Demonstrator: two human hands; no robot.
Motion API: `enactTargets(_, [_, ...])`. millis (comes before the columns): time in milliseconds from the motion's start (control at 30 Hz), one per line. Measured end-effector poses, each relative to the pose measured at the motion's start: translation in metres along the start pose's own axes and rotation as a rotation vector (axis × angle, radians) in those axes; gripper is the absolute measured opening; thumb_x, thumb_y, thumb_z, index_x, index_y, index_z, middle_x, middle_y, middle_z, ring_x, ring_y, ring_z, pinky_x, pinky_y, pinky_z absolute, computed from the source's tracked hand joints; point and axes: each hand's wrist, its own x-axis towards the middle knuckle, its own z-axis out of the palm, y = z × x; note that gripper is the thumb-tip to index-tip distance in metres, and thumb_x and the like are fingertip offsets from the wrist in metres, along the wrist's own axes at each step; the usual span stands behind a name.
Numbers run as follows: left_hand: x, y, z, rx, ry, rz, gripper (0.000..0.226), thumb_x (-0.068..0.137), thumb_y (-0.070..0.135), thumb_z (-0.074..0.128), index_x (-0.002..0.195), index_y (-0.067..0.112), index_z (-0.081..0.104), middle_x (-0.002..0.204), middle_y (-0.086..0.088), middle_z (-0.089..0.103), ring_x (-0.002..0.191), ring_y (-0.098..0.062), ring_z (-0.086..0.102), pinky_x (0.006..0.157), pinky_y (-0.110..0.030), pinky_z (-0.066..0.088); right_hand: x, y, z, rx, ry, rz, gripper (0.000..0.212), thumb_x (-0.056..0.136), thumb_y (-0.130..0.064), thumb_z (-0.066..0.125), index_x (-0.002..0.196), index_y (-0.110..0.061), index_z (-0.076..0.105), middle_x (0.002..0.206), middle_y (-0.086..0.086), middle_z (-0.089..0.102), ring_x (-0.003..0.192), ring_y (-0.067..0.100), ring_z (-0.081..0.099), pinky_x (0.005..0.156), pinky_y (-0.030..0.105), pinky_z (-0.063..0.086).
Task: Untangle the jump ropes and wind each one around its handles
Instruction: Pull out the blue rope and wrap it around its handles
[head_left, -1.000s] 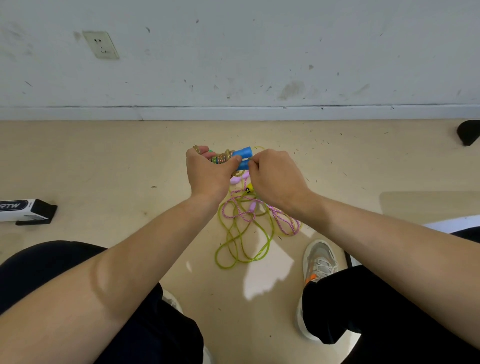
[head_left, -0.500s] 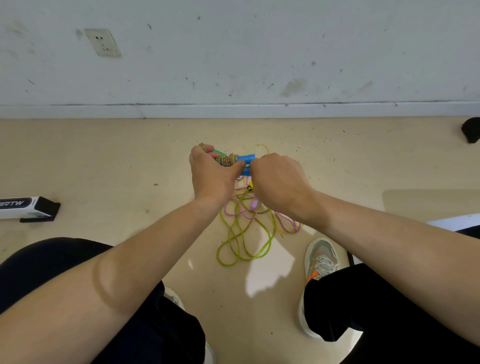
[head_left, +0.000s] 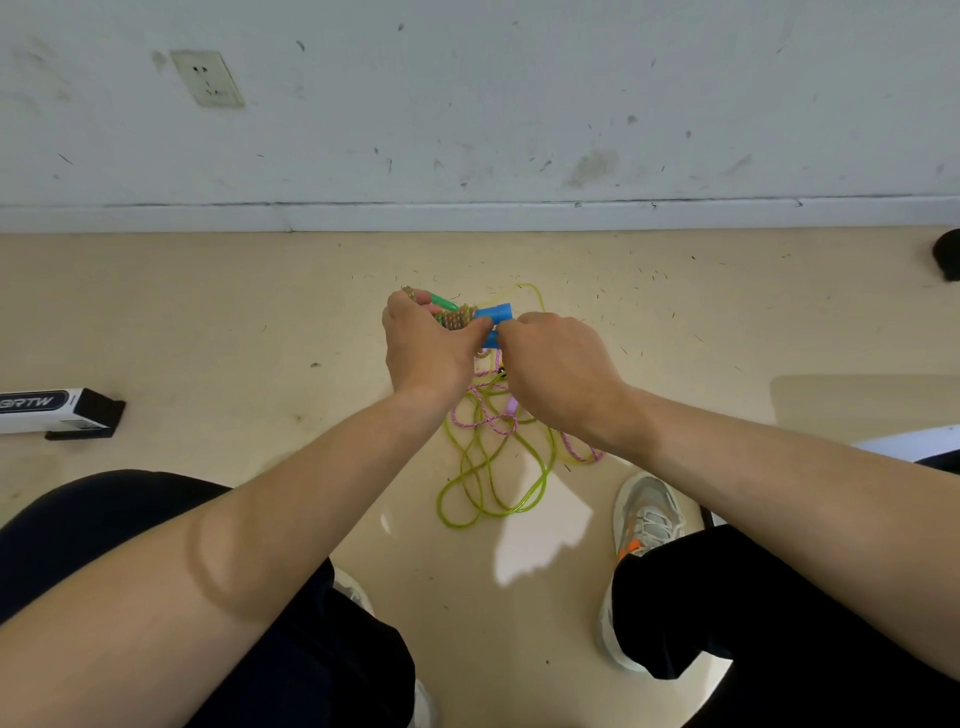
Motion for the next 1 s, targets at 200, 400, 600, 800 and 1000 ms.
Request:
enactTargets(200, [0.001, -0.001, 0.000, 0.003, -0.030, -0.027, 0.061, 0.072, 0.037, 0.085, 0.110, 0.021, 0.040, 0.120, -0.002, 0.053, 0.102, -0.021, 0.061, 0.090, -0.044, 0.054, 0.001, -0.001, 0.009, 0.120, 0.039, 0.010, 0.018, 0.094, -0.008, 0.043, 0.100, -0.014, 0.059, 0.082, 0.000, 0.045, 0.072, 0.026, 0.045, 0.060, 0.034, 0.030])
enactTargets(400, [0.002, 0.003, -0.004, 0.017, -0.109, 0.052, 0.059, 0.086, 0.022, 0.074, 0.133, 0.008, 0.041, 0.131, -0.006, 0.044, 0.102, -0.014, 0.053, 0.080, -0.018, 0.042, 0.002, 0.015, 0.012, 0.635, 0.128, 0.059, 0.041, 0.096, -0.006, 0.043, 0.058, -0.018, 0.039, 0.047, -0.007, 0.035, 0.045, 0.010, 0.040, 0.044, 0.025, 0.026])
enactTargets(600, [-0.003, 0.006, -0.011, 0.180, -0.150, 0.228, 0.070, 0.083, 0.015, 0.079, 0.139, 0.004, 0.039, 0.134, -0.007, 0.040, 0.110, -0.009, 0.046, 0.086, -0.011, 0.035, 0.008, 0.027, 0.012, 0.815, -0.001, 0.154, 0.042, 0.094, -0.007, 0.047, 0.053, -0.017, 0.047, 0.041, -0.011, 0.031, 0.043, 0.011, 0.024, 0.041, 0.020, 0.022])
enactTargets(800, [-0.013, 0.008, -0.008, 0.399, -0.141, 0.391, 0.067, 0.085, 0.021, 0.077, 0.138, 0.007, 0.039, 0.135, -0.006, 0.041, 0.111, -0.023, 0.056, 0.079, -0.026, 0.035, 0.007, 0.013, 0.017, 0.542, 0.006, 0.083, 0.044, 0.096, -0.013, 0.048, 0.054, -0.020, 0.038, 0.050, -0.002, 0.038, 0.048, 0.017, 0.035, 0.047, 0.033, 0.030])
enactTargets(1000, [-0.008, -0.004, -0.007, 0.457, -0.232, 0.446, 0.065, 0.083, 0.018, 0.079, 0.134, 0.007, 0.041, 0.131, -0.007, 0.042, 0.110, -0.025, 0.058, 0.081, -0.034, 0.044, 0.002, 0.016, 0.021, 0.522, -0.124, 0.072, 0.035, 0.096, -0.012, 0.044, 0.061, -0.010, 0.049, 0.055, 0.004, 0.048, 0.055, 0.024, 0.044, 0.057, 0.040, 0.043])
